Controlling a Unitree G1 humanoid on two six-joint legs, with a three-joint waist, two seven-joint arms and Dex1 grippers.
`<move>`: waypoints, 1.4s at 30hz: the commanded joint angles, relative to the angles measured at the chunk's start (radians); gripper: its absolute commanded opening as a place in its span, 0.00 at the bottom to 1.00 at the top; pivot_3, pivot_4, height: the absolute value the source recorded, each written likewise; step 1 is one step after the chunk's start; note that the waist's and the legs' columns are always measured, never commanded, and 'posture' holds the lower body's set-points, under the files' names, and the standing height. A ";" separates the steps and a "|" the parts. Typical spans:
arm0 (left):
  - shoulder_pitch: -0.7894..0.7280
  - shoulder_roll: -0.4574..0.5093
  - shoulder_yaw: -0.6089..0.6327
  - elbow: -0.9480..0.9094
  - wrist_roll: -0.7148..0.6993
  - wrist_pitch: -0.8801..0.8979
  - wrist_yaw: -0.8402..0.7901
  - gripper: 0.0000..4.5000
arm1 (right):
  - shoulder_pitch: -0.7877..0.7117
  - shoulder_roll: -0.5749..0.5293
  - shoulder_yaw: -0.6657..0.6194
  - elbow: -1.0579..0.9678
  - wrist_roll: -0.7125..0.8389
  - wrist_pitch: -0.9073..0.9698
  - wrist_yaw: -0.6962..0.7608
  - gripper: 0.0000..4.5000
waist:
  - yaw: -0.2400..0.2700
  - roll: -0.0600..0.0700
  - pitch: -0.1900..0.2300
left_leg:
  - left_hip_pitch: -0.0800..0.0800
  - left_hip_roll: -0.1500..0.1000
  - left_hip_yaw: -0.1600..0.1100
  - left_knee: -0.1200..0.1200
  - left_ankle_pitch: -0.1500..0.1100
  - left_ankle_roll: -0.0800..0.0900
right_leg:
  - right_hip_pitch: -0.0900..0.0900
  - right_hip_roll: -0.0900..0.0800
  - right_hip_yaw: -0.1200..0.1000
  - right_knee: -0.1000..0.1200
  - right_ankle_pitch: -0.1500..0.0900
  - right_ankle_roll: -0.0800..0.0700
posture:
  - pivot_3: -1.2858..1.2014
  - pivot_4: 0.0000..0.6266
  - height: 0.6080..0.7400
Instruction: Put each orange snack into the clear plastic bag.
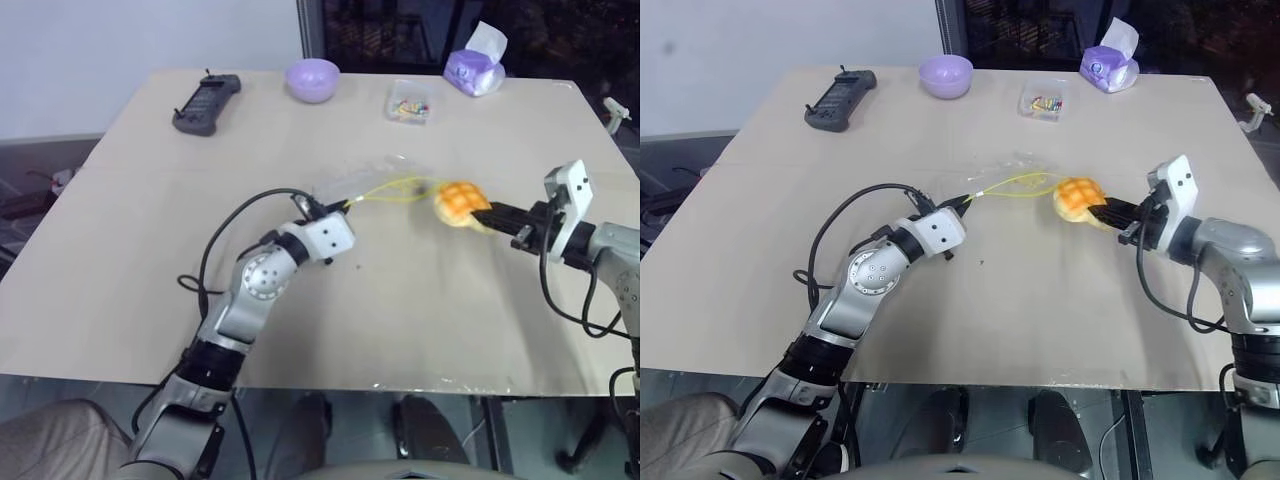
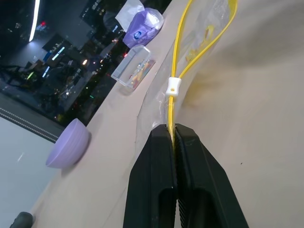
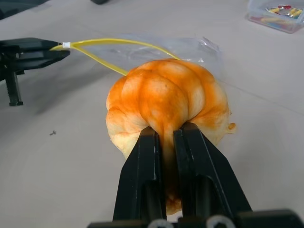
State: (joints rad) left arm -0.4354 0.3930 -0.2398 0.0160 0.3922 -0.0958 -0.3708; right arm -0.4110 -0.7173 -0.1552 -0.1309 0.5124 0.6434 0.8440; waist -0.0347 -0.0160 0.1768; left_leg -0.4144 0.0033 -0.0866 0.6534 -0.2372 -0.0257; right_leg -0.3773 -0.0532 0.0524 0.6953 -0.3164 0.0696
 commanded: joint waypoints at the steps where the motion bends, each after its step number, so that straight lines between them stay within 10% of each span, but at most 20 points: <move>1: -0.022 -0.005 -0.002 -0.008 0.003 -0.018 0.011 0.00 | -0.043 0.018 0.034 -0.064 0.019 0.025 -0.007 0.01 | -0.003 0.000 0.000 | 0.000 0.000 0.000 0.000 0.000 0.000 | 0.000 0.000 0.000 0.000 0.000 0.000 | 0.52 0.24 1.00; 25: -0.024 -0.010 -0.028 -0.009 -0.020 -0.103 -0.024 0.00 | -0.252 0.129 0.156 0.307 -0.048 -0.003 0.093 0.01 | -0.006 0.000 0.000 | 0.000 0.000 0.000 0.000 0.000 0.000 | 0.000 0.000 0.000 0.000 0.000 0.000 | 0.52 0.24 1.00; 39: -0.027 -0.029 -0.040 0.018 -0.023 -0.123 -0.041 0.00 | -0.432 0.333 0.176 0.450 -0.167 -0.040 -0.110 0.01 | -0.006 0.000 0.000 | -0.001 0.000 0.000 0.000 0.000 0.000 | -0.001 0.000 0.000 0.000 0.000 0.000 | 0.52 0.24 1.00; 42: -0.028 -0.031 -0.037 0.021 -0.024 -0.121 -0.039 0.00 | -0.406 0.322 0.215 0.404 -0.199 -0.063 -0.080 0.38 | -0.006 0.000 0.000 | -0.001 0.000 0.000 0.000 0.000 0.000 | -0.002 0.000 0.000 0.000 0.000 0.000 | 0.52 0.24 1.00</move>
State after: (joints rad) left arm -0.4498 0.3665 -0.2803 0.0502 0.3866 -0.1995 -0.4120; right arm -0.8127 -0.3808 0.0642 0.3289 0.3197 0.6092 0.7551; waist -0.0407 -0.0155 0.1768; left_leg -0.4152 0.0031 -0.0869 0.6533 -0.2370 -0.0261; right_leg -0.3788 -0.0533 0.0524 0.6955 -0.3164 0.0696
